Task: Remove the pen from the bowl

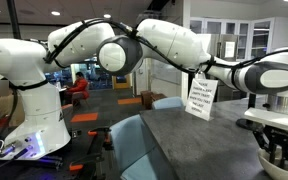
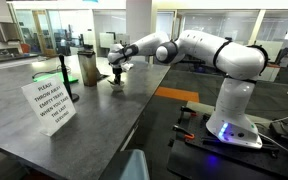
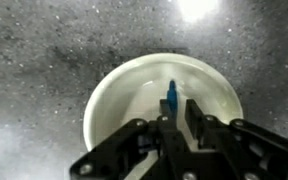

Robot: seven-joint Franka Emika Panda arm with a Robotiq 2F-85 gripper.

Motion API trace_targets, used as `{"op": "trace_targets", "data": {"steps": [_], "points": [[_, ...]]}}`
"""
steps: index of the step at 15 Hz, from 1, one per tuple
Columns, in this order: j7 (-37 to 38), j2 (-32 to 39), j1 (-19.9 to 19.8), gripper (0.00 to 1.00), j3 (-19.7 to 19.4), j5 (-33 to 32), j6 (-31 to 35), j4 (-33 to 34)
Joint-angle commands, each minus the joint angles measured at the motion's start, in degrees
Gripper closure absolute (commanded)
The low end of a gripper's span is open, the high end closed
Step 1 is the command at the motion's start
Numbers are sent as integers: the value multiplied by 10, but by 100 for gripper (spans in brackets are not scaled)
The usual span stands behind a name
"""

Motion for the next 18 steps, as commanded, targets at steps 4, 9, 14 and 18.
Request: {"op": "trace_targets", "data": {"steps": [4, 9, 14, 18], "points": [[-5, 11, 0, 98, 1, 1, -13, 39], [-4, 1, 1, 97, 3, 3, -10, 45], [12, -27, 20, 97, -8, -10, -43, 36], [10, -67, 44, 97, -16, -29, -96, 26]]}}
